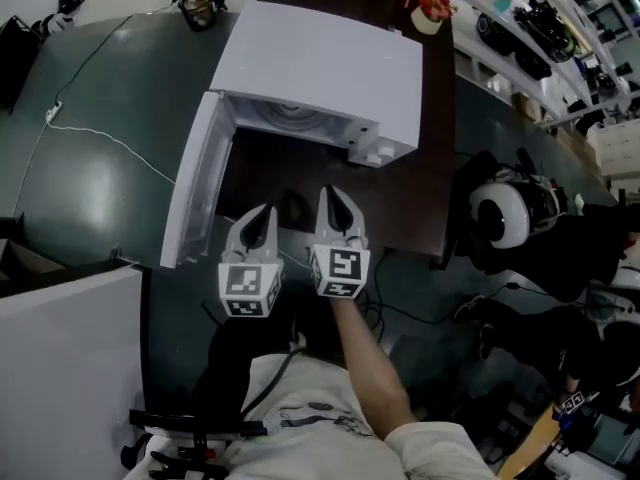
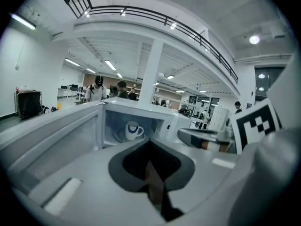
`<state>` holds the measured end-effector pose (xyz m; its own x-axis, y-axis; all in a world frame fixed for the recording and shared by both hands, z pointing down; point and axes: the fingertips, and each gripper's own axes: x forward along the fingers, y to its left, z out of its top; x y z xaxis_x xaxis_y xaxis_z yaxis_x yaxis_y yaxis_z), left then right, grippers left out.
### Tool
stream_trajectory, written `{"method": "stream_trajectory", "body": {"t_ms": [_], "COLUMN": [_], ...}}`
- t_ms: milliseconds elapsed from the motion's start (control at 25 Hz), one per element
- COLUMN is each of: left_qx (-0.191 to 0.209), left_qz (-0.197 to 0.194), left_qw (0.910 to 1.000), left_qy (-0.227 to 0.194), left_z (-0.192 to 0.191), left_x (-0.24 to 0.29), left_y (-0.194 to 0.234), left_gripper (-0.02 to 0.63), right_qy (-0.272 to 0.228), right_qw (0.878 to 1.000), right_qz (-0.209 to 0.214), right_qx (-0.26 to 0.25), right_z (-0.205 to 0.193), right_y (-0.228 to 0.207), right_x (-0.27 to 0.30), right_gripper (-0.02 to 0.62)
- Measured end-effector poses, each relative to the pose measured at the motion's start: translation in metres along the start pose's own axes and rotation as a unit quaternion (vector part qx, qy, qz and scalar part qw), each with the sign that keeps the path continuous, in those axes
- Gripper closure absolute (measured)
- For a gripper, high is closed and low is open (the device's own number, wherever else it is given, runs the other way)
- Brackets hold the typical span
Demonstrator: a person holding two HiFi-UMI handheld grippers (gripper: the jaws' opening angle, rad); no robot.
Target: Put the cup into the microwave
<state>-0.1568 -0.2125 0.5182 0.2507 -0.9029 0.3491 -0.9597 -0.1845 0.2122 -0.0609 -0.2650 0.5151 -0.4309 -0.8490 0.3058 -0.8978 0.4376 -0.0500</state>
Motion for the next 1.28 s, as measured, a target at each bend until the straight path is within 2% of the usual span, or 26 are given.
{"method": "stream_trajectory", "body": {"t_ms": [200,480,640,840,1000,1280], "left_qx": [0.028,0.061,0.075,0.079,0.081,0.079], "left_qz": [-0.018,-0.044,-0.052,-0.059,-0.053,-0.048], "left_qw": [0.9989,0.9948,0.9921,0.9906,0.9896,0.9899], "left_qy": [-0.034,-0.069,-0.086,-0.095,-0.106,-0.108], "left_z": [0.032,0.055,0.062,0.055,0.046,-0.014], "left_x": [-0.011,-0.031,-0.047,-0.071,-0.114,-0.197], "left_y": [-0.019,-0.046,-0.058,-0.082,-0.109,-0.156], "left_gripper": [0.609,0.609,0.609,0.609,0.609,0.609], "right_qy": [-0.023,-0.069,-0.073,-0.083,-0.097,-0.116], "right_qw": [1.000,0.997,0.996,0.995,0.994,0.993], "right_qz": [-0.015,-0.040,-0.049,-0.055,-0.040,-0.026], "right_qx": [-0.011,-0.011,-0.009,-0.008,-0.012,-0.011], "right_z": [0.017,0.047,0.045,0.036,0.037,0.009], "right_y": [-0.010,-0.018,-0.020,-0.021,-0.008,0.018], "right_x": [-0.038,-0.083,-0.105,-0.147,-0.195,-0.297], "right_gripper": [0.595,0.595,0.595,0.595,0.595,0.595]}}
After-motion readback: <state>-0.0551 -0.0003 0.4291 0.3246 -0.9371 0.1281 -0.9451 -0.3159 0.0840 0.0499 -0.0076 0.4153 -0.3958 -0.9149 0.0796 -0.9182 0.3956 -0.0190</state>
